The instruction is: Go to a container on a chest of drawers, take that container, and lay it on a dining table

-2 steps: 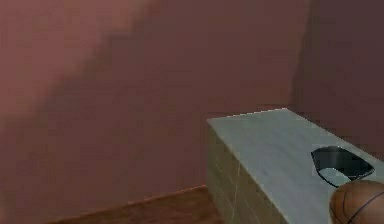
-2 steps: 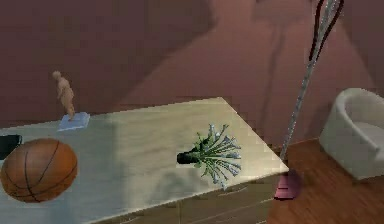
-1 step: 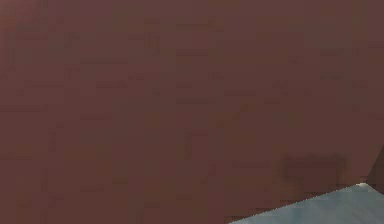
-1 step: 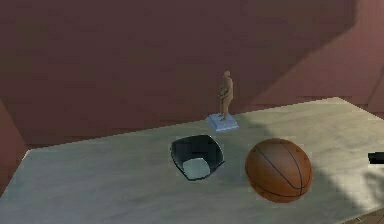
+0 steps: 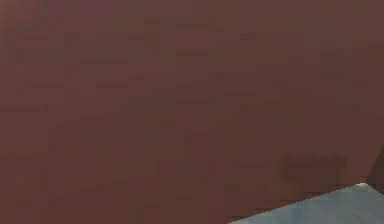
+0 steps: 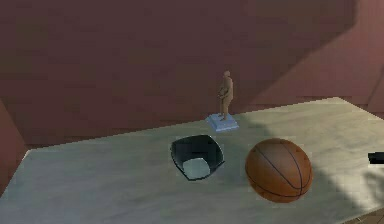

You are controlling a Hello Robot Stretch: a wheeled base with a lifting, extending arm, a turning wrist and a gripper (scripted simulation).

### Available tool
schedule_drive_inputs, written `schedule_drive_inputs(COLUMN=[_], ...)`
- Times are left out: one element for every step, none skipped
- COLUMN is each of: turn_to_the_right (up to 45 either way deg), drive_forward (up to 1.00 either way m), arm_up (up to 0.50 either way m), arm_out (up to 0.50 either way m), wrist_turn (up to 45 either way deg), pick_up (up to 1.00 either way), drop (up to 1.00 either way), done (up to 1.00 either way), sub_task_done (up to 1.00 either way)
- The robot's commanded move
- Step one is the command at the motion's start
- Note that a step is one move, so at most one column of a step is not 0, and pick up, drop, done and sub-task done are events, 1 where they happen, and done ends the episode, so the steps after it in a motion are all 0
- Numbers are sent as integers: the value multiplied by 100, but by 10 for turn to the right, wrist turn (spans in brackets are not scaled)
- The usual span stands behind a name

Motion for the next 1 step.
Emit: schedule_drive_inputs(turn_to_the_right=[0], drive_forward=[0], arm_up=[38], arm_out=[0], wrist_turn=[0], pick_up=[0], drop=[0], done=[0], sub_task_done=[0])
